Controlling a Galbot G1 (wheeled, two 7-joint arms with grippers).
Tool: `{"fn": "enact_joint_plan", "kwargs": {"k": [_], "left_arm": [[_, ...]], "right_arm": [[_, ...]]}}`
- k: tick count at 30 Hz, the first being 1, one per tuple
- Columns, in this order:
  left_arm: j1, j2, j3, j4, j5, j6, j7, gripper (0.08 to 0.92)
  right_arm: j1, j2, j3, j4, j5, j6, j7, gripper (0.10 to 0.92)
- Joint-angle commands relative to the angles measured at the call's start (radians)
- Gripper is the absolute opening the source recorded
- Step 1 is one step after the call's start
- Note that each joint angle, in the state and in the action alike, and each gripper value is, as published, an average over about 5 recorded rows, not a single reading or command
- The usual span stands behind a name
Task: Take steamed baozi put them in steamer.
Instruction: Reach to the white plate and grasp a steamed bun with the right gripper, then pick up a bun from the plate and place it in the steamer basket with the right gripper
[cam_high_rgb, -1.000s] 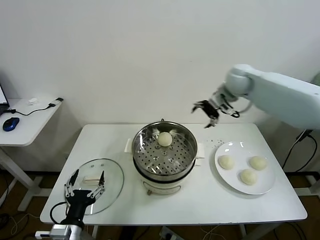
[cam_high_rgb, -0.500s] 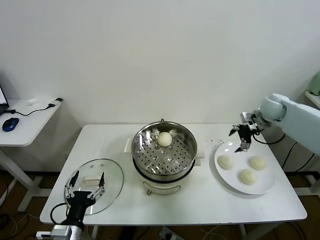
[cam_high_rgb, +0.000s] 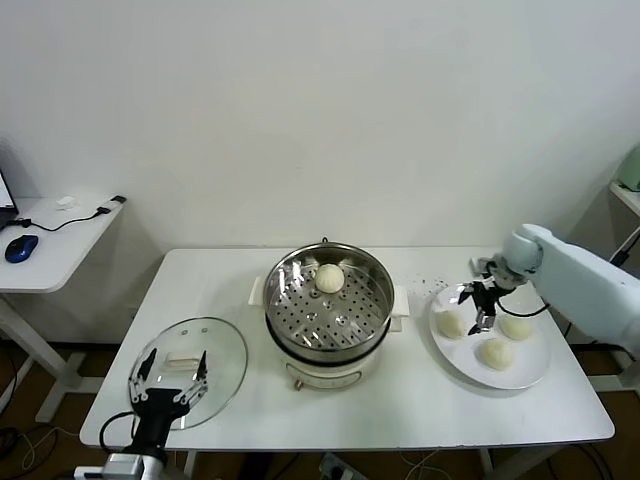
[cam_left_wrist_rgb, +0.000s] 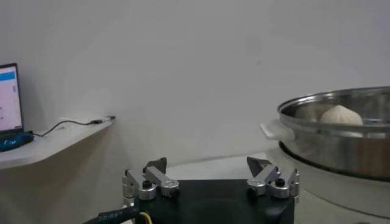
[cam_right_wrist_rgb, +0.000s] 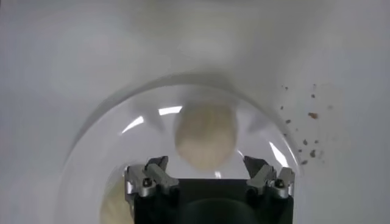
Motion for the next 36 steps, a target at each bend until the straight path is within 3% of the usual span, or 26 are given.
{"fn": "enact_joint_plan", "kwargs": {"k": [1, 8, 18, 26, 31, 36], "left_arm": [[0.002, -0.001, -0.002, 0.004, 0.003, -0.002, 0.000, 0.823], [0.002, -0.002, -0.002, 0.006, 0.005, -0.004, 0.001, 0.823], [0.002, -0.003, 0.001, 0.003, 0.007, -0.003, 0.001, 0.823], [0.007, -0.006, 0.003, 0.000, 0.007, -0.004, 0.003, 0.823], [0.013, -0.006, 0.001, -0.003, 0.006, -0.007, 0.004, 0.823], [0.018, -0.006, 0.004, -0.009, 0.005, -0.008, 0.005, 0.823]], "right_arm": [[-0.063, 0.073, 0.076, -0.096, -0.050, 0.020, -0.018, 0.823], [-0.058, 0.071, 0.079, -0.097, -0.045, 0.022, -0.026, 0.815], [-0.054, 0.069, 0.088, -0.097, -0.041, 0.031, -0.030, 0.647], [-0.030, 0.054, 0.074, -0.086, -0.017, 0.039, -0.034, 0.587], [0.044, 0.003, -0.004, -0.018, 0.076, 0.017, -0.032, 0.583], [0.254, -0.057, -0.188, 0.075, 0.276, -0.017, -0.003, 0.581]]}}
